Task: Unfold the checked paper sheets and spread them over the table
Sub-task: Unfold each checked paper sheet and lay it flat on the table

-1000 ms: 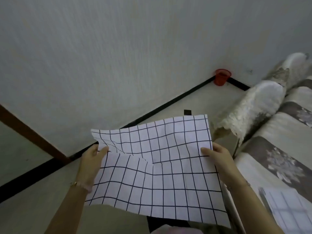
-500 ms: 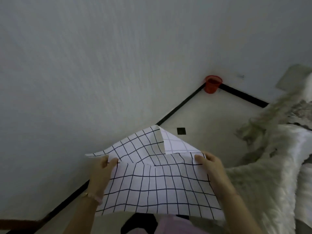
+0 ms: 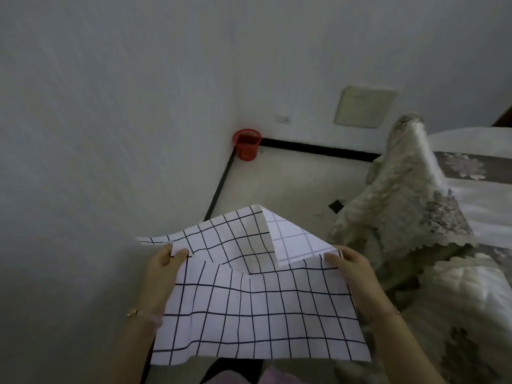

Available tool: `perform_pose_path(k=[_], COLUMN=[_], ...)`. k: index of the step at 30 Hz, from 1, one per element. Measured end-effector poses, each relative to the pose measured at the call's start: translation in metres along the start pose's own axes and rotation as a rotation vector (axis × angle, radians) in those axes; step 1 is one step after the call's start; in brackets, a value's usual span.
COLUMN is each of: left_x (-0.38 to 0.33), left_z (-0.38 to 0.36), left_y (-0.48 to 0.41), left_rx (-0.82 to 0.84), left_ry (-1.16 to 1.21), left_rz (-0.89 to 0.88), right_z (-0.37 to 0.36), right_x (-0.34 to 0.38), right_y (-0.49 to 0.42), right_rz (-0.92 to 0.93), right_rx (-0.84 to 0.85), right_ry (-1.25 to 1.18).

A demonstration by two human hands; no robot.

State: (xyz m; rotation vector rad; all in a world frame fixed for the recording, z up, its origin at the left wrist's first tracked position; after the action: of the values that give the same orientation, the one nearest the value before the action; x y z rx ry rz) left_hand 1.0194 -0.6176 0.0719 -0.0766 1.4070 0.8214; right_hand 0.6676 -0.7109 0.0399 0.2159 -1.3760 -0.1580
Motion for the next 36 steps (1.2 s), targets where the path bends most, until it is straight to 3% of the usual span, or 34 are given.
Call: perform_pose_path(k=[9, 18, 20, 23, 30, 36], left_x=[-0.139, -0.221, -0.267, -0.336, -0.437, -0.447], left_z=[-0.130, -0.280, -0.319, -0.393, -0.585, -0.745], left_y=[-0.165, -0.292, -0.310, -0.313, -0.297, -0.231], left_rx=[0.293, 0.412, 0.428, 0.579, 0.934, 1.302], left_ry=[-0.139, -0.187, -0.203, -0.194, -0.252, -0.277], left_rz=[-0.092, -0.144, -0.226, -0.346, -0.505, -0.469], right_z=[0.052, 0.092, 0.118, 0.171, 0.299, 0.375], right_x=[0.065, 0.088, 0.116, 0.160, 0.183, 0.145], right_y=[-0.123, -0.277, -0.306, -0.334, -0.297, -0.206], right_rz=[0.037, 0.074, 0.123, 0.200, 0.200, 0.066], right_rx=[-0.337, -0.438, -0.485, -0.615, -1.050, -1.478], right_ry=[-0.036, -0.092, -0.061, 0.008, 0.065, 0.066])
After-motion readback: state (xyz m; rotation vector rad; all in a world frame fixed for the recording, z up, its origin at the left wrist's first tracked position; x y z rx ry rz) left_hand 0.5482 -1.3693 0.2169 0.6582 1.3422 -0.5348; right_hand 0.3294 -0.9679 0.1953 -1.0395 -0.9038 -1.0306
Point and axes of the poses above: each hand's wrist, its own y-axis away from the middle knuckle, its own z-axis out of the back of the hand, x = y × z, the point moved 9 cm from there along -y, towards the middle knuckle, and after that the axes turned 11 degrees about z, right-handed, at the moved point
